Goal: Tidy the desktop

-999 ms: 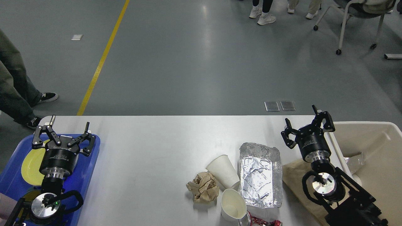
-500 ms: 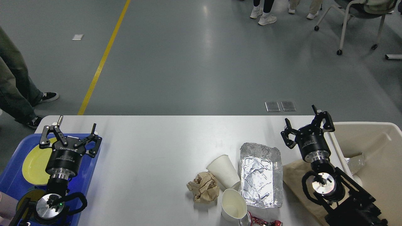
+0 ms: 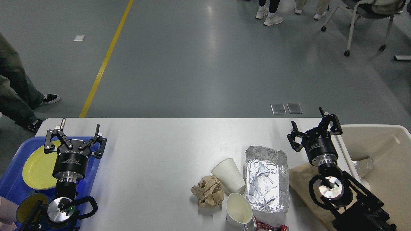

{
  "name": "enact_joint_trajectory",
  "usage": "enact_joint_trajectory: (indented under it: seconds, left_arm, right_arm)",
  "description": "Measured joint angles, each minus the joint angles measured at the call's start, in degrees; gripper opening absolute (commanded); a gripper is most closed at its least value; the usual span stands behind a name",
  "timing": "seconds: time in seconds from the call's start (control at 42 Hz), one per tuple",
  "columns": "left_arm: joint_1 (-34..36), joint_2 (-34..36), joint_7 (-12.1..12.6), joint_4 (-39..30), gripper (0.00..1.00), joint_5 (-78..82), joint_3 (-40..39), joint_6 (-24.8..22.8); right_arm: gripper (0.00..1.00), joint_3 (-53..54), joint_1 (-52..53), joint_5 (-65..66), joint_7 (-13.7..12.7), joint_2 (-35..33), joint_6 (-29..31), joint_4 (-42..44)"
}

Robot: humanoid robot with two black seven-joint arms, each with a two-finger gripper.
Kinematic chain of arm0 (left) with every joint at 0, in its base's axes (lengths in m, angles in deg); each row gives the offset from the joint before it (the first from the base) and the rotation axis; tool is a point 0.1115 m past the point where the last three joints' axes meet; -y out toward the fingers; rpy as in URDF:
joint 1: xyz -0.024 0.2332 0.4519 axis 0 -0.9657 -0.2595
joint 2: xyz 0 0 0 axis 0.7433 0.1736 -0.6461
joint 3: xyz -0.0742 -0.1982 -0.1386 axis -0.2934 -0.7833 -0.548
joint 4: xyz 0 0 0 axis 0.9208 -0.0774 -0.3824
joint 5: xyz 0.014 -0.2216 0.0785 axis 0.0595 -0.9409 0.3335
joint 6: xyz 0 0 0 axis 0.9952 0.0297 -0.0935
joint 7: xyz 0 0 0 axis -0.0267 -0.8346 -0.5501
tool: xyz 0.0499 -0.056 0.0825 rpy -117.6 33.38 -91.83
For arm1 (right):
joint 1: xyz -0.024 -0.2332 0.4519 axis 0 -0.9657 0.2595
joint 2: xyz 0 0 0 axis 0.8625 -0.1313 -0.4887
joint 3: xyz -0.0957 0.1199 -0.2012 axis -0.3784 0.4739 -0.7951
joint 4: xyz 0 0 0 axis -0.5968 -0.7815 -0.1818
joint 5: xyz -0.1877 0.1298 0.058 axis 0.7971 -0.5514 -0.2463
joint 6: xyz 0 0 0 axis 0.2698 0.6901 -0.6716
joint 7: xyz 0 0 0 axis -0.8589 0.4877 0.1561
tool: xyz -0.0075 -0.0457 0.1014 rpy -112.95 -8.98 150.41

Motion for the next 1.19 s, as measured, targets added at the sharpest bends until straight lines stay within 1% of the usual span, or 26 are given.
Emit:
enact_joint_trajectory:
  seconds: [0.119, 0.333, 0.405, 1.19]
  left_arm:
    - [0.0, 0.0, -0.1, 0.1, 0.96, 0.0, 0.0, 0.0]
    - [0.2, 0.1, -1.6, 0.1, 0.96, 2.3, 2.1, 0.1]
    - [0.2, 0.2, -1.7, 0.1, 0.96, 2.3, 2.2, 0.1]
    - [0.4, 0.4, -1.5, 0.1, 0.96, 1.1, 2.3, 0.0]
  right_arm:
    - [1.00, 0.0, 0.0, 0.0, 0.0, 0.0, 0.0, 0.0]
    - [1.00, 0.0, 0.0, 0.0, 0.0, 0.0, 0.0, 0.0]
    - [1.00, 0.0, 0.0, 0.0, 0.0, -0.1, 0.0, 0.0]
    - [1.00, 0.0, 0.0, 0.0, 0.0, -0.1, 0.0, 0.0]
